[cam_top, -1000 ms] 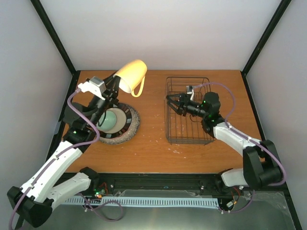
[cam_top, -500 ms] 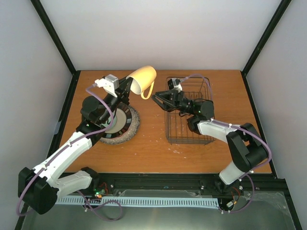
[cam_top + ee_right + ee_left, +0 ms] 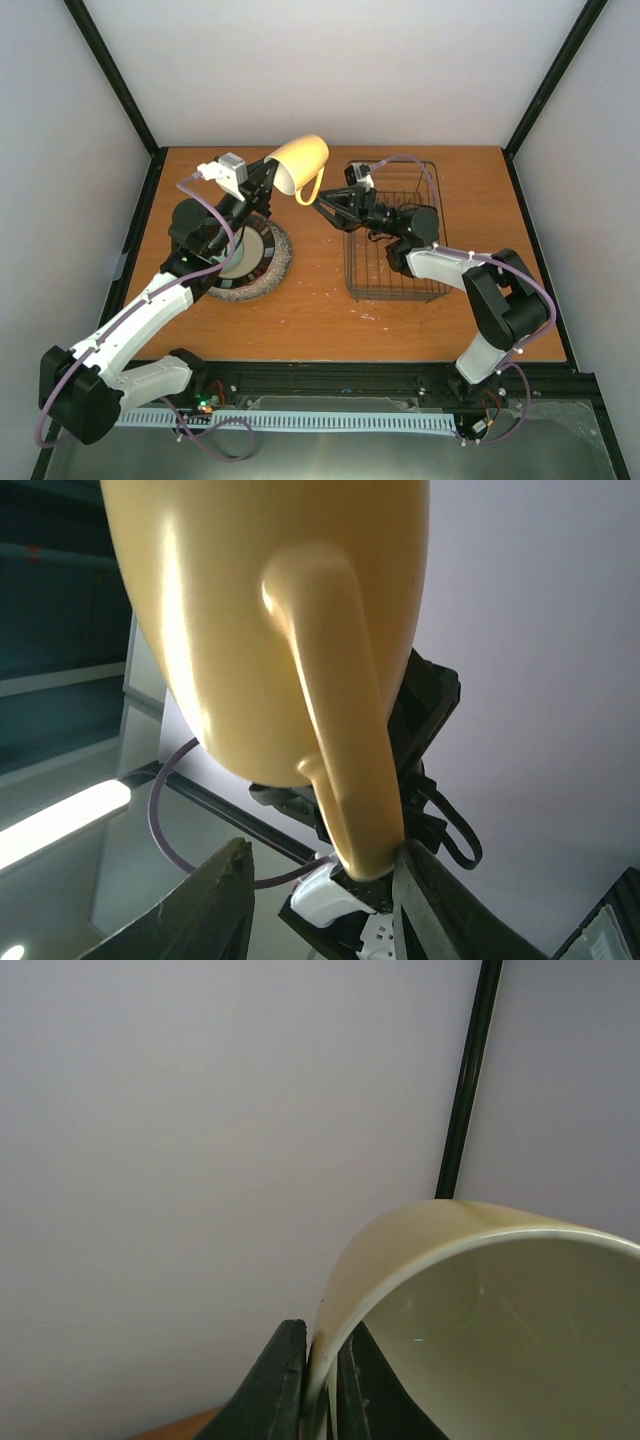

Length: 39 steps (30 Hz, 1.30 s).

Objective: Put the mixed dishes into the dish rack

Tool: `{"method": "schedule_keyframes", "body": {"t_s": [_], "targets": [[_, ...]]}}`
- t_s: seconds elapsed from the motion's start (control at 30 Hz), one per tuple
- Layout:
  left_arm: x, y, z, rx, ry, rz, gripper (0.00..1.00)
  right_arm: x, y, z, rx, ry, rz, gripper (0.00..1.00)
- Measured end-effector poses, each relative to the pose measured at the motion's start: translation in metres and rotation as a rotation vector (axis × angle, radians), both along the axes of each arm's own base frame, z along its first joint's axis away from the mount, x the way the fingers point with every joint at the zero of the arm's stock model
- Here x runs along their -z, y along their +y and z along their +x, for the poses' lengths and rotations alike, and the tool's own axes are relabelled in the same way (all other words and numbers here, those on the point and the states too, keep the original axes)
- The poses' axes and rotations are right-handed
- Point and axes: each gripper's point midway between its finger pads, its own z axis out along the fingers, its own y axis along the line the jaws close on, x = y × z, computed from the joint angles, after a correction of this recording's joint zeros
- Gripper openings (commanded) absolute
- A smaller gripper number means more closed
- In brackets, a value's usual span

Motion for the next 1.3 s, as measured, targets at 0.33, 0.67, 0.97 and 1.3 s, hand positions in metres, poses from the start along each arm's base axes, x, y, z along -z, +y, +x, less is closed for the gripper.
{"method": "schedule_keyframes", "body": {"t_s": [0.33,0.67,0.97,1.3], "targets": [[-0.003,-0.003,-0.007,0.046,0.012,-0.027,0.01,-0.01,0.012,0.016,-0.013,-0.037,0.012,0.35],[-0.008,-0.003,-0.004,0.058,0.042,-0.076,0.09,-0.022,0.015,0.018,-0.011,-0.137,0.02,0.03],[-0.019,-0.008,0.001,0.06,0.021,-0.066,0.44,-0.014,0.014,0.02,-0.015,-0.093,0.008,0.03],[-0.006,0.002,0.013,-0.039,0.069,-0.007,1.0,0.006,-0.014,0.032,0.061,-0.046,-0.031,0.03]]}}
